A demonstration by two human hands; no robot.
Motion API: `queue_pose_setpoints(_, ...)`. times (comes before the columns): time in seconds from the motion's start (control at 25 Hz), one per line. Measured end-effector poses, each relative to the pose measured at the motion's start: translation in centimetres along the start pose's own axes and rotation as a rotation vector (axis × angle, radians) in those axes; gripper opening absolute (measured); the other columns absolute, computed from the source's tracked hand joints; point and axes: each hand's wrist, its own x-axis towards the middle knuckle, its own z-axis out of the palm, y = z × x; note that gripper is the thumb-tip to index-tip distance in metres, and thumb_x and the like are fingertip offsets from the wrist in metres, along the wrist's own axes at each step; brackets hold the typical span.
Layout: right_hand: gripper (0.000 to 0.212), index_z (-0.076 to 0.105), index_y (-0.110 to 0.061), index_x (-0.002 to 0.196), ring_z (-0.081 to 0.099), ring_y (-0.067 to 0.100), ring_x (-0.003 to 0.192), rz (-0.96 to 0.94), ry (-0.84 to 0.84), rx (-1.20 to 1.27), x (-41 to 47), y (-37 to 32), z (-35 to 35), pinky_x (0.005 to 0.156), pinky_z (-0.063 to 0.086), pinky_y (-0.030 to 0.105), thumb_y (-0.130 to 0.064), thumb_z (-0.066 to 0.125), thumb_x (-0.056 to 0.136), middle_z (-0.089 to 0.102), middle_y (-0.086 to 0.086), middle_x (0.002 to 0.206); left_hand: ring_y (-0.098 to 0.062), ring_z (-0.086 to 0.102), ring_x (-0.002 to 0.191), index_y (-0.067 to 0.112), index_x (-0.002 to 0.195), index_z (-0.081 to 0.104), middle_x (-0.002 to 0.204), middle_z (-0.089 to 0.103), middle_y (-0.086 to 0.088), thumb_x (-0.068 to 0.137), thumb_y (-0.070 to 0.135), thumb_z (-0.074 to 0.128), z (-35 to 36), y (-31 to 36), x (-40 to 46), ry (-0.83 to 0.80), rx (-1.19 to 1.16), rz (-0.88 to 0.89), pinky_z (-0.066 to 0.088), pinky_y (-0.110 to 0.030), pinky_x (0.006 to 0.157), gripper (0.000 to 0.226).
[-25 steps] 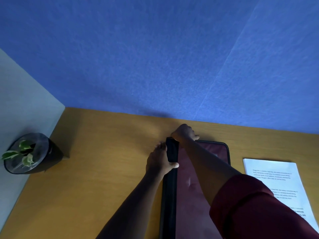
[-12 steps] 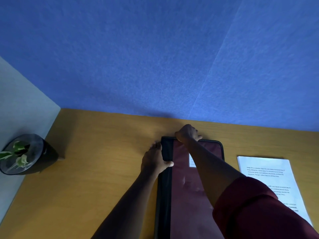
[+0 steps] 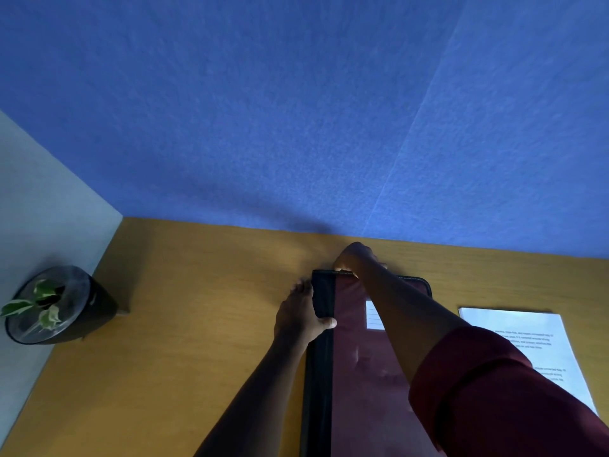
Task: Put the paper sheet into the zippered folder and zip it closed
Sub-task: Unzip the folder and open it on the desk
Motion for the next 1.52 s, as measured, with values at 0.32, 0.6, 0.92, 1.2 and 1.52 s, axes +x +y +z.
queue_pose_setpoints(0.32, 0.024, 0.062, -0.011, 0.097, 0.058, 0.029, 0.103, -0.083, 0.048, 0.163, 0.0, -1.6, 1.9, 0.091, 0.040, 0.043, -0.016, 0.062, 0.074, 0.061, 0.009, 0.102, -0.024, 0.018, 0.151, 0.013, 0.158, 0.008, 0.166, 0.010, -0.007, 0.078, 0.059, 0.071, -0.2, -0.1, 0.2, -0.011, 0.003, 0.016, 0.029, -0.037, 0.119, 0.112)
queue_pose_setpoints(0.6, 0.016, 0.057, -0.016, 0.092, 0.049, 0.026, 0.120, -0.046, 0.228, 0.062, 1.2, -0.2, 1.5, 0.091, 0.034, 0.042, -0.014, 0.062, 0.078, 0.063, 0.007, 0.117, -0.023, 0.017, 0.152, 0.013, 0.158, 0.007, 0.166, 0.010, -0.006, 0.078, 0.060, 0.071, -0.4, -0.1, 0.0, -0.011, -0.008, 0.026, 0.028, -0.037, 0.119, 0.113)
queue_pose_setpoints(0.92, 0.030, 0.064, -0.012, 0.109, 0.048, 0.029, 0.122, 0.089, 0.342, 0.055, 3.0, 7.6, -1.7, 0.094, 0.034, 0.041, -0.020, 0.063, 0.080, 0.063, 0.010, 0.121, -0.023, 0.019, 0.151, 0.014, 0.158, 0.008, 0.166, 0.011, -0.006, 0.079, 0.060, 0.071, -0.4, -0.1, -0.2, -0.011, -0.006, 0.020, 0.029, -0.036, 0.119, 0.112)
queue_pose_setpoints(1.2, 0.025, 0.062, -0.007, 0.102, 0.052, 0.032, 0.115, 0.189, 0.380, 0.190, 3.2, 16.1, -4.3, 0.096, 0.040, 0.041, -0.020, 0.065, 0.082, 0.064, 0.014, 0.114, -0.025, 0.023, 0.150, 0.017, 0.158, 0.009, 0.166, 0.010, -0.005, 0.077, 0.062, 0.071, -0.1, -0.2, -0.3, -0.010, 0.006, 0.013, 0.032, -0.038, 0.117, 0.112)
queue_pose_setpoints(1.52, 0.029, 0.066, 0.002, 0.103, 0.065, 0.037, 0.094, 0.046, 0.324, 0.417, 2.8, 21.0, -3.7, 0.077, 0.058, 0.041, -0.019, 0.067, 0.084, 0.068, 0.020, 0.104, -0.026, 0.027, 0.148, 0.016, 0.158, 0.009, 0.166, 0.011, -0.005, 0.077, 0.064, 0.070, 0.0, -0.2, -0.3, -0.023, 0.037, 0.004, 0.036, -0.039, 0.115, 0.113)
